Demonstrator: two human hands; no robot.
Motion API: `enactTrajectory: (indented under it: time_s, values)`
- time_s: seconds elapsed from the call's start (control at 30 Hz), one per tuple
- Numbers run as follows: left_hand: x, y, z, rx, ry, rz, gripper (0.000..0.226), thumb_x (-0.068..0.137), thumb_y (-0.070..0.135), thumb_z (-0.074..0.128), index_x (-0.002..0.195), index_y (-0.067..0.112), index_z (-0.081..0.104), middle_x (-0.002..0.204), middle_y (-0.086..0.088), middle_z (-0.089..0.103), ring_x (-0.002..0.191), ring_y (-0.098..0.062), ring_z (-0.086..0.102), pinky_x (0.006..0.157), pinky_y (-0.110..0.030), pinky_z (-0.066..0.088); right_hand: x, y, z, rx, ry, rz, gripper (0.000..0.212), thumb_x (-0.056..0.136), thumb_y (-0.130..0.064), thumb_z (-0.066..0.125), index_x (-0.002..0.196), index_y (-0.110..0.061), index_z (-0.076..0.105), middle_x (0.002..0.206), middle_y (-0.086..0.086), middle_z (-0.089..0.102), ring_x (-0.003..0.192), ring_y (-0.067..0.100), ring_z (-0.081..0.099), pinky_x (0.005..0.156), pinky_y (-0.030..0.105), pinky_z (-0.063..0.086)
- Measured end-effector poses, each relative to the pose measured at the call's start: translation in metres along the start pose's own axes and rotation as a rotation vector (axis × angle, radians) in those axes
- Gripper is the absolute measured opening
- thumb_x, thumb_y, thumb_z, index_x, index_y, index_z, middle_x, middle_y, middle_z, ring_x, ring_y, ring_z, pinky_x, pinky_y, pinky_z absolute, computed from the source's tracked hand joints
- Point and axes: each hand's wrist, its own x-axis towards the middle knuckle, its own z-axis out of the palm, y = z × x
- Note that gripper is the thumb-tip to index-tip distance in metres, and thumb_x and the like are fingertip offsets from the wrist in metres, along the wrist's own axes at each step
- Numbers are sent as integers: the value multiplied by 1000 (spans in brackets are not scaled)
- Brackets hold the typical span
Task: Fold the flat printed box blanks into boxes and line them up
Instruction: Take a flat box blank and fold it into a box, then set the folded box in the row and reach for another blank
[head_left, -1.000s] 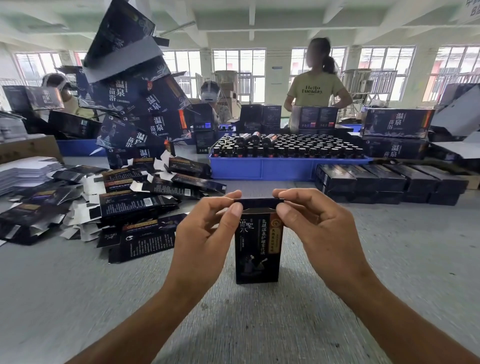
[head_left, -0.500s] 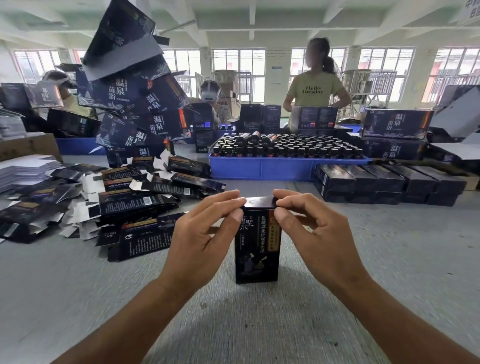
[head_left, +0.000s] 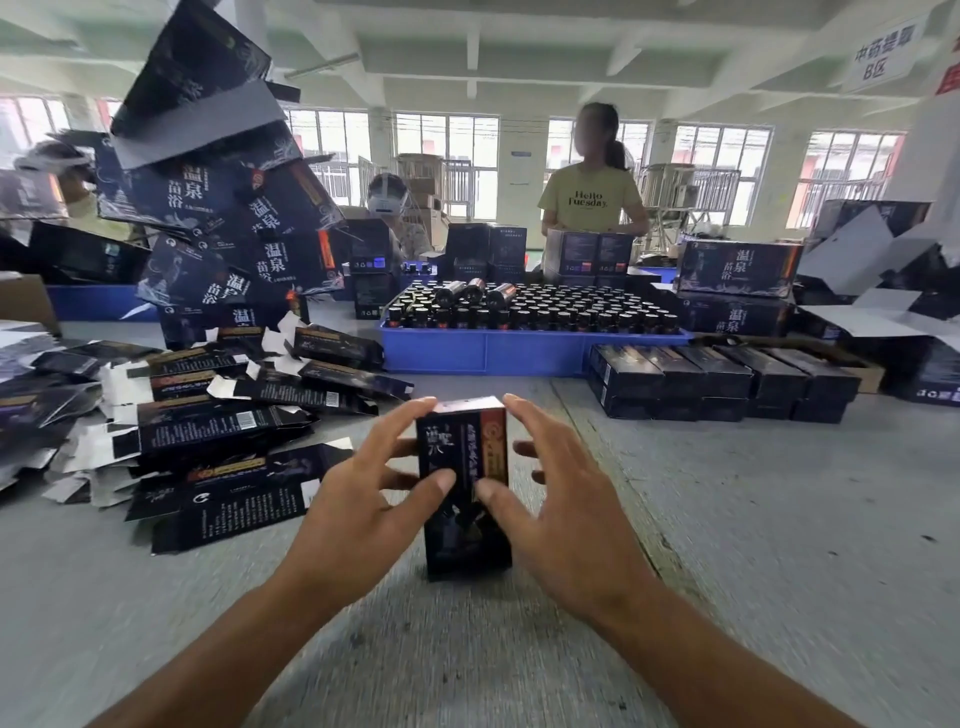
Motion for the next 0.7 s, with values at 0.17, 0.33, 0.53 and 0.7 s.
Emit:
enactTrajectory:
  time_s: [0.17, 0.33, 0.53, 0.7]
  values:
    - [7, -6, 10, -322, 159, -265, 53, 92, 27, 70, 129, 57, 48, 103, -4, 75, 86, -19, 76, 66, -38, 63, -11, -8, 18, -214, -163, 0, 80, 77, -76, 54, 141, -45, 17, 163, -14, 2, 128, 13, 43, 106, 38, 44]
    - [4, -16, 21, -264, 93, -309, 61, 92, 44, 62, 141, 61, 30, 104, 5, 75, 88, -13, 75, 70, -32, 60, -9, 1, 28, -281, -205, 49, 63, 81, -57, 55, 134, -42, 24, 162, -3, 10, 118, 24, 55, 96, 41, 55]
    - [2, -29, 27, 453, -109, -116, 59, 92, 64, 45, 145, 59, 20, 115, 28, 54, 92, 8, 57, 85, -26, 52, 52, 61, 11, -376, -112, 260, 50, 89, -49, 59, 129, -26, 41, 153, 6, 33, 118, 24, 54, 94, 38, 54]
    - [4, -44, 30, 578, -171, -18, 50, 93, 69, 36, 141, 55, 34, 110, 35, 50, 108, 11, 44, 93, -23, 46, 90, 112, 9, -645, -237, 280, 56, 96, -54, 50, 137, -15, 53, 160, 9, 33, 144, 31, 32, 116, 46, 34]
